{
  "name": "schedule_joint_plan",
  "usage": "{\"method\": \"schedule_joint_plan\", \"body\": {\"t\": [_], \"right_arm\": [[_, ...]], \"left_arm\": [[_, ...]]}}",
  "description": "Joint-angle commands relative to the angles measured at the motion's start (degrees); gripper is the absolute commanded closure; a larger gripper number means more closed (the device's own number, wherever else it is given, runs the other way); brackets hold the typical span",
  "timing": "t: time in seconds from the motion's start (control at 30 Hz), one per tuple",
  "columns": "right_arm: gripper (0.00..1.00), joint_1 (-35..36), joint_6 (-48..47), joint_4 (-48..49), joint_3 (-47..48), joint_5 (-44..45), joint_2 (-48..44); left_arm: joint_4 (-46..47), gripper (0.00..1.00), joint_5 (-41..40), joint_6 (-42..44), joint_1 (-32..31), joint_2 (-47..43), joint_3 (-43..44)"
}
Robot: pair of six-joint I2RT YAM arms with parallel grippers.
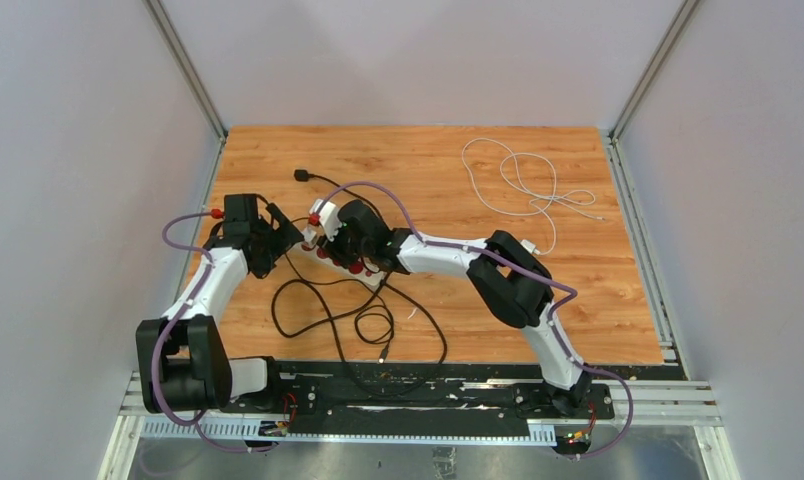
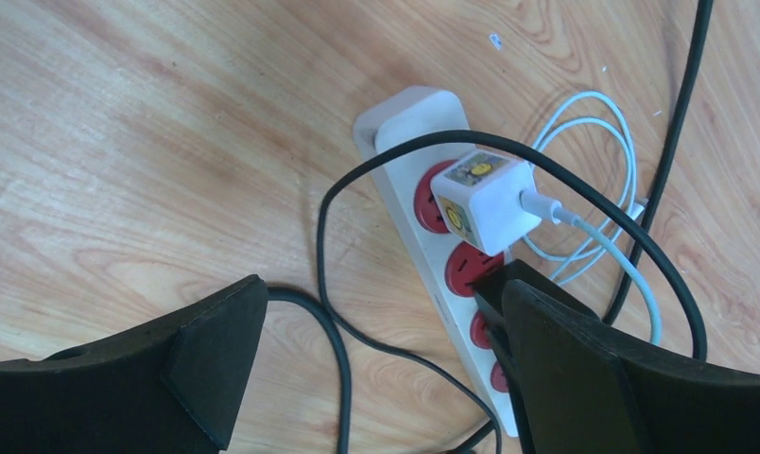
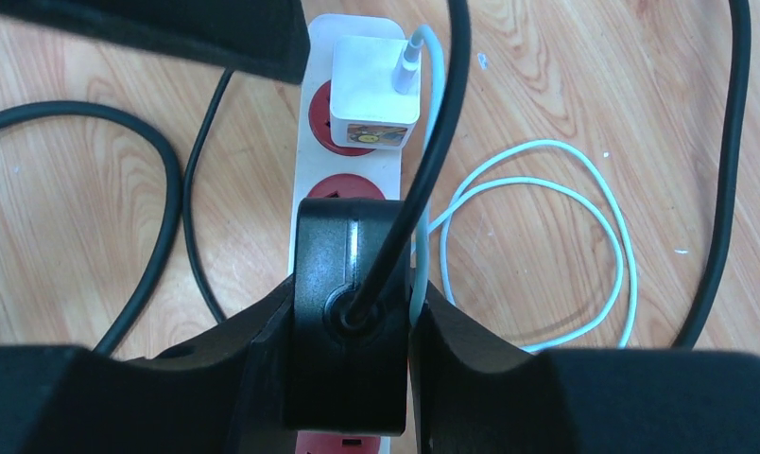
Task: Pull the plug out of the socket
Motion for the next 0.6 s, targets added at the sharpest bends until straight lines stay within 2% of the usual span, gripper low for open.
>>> {"method": "schedule_joint_plan", "body": {"t": [0.0, 0.13, 0.2, 0.23, 0.33, 0.4, 0.43, 0.57], "right_arm": [[1.00, -2.02, -4.42, -6.25, -3.18, -2.51, -4.43], [1.00, -4.17, -9.31, -8.99, -5.14, -6.69, -6.95], [1.00, -5.11, -11.13, -9.98, -5.41, -9.51, -7.35], [1.00, -5.68, -11.92, -10.89, -5.58, -11.14, -7.41], [1.00, -7.32, -14.03, -13.49, -5.49, -16.00, -7.33], [1.00, -8.52, -15.49, -14.53, -5.73, -18.67, -7.47], [1.00, -9.01, -16.09, -15.20, -5.72, -19.57, -7.57], [1.00, -10.13, -19.32, -16.73, -6.49, -19.68, -8.05]], "left_arm": [[-2.10, 0.01, -1.99, 1.35, 0.48, -2.72, 0.74], [-1.04, 0.00, -2.05, 1.90, 0.52, -4.72, 1.26], [2.95, 0.00, 0.83, 5.04, 0.52, -5.51, 1.31], [8.04, 0.00, 3.71, 7.28, 0.52, -6.00, 0.92], [23.78, 0.00, 24.00, 17.37, 0.52, -5.36, -0.27], [25.84, 0.00, 35.16, 21.59, 0.52, -3.06, 1.31], [25.89, 0.02, 37.92, 22.57, 0.38, -2.02, 1.90], [25.77, 0.08, 38.42, 23.11, 0.03, -2.29, -0.14]]}}
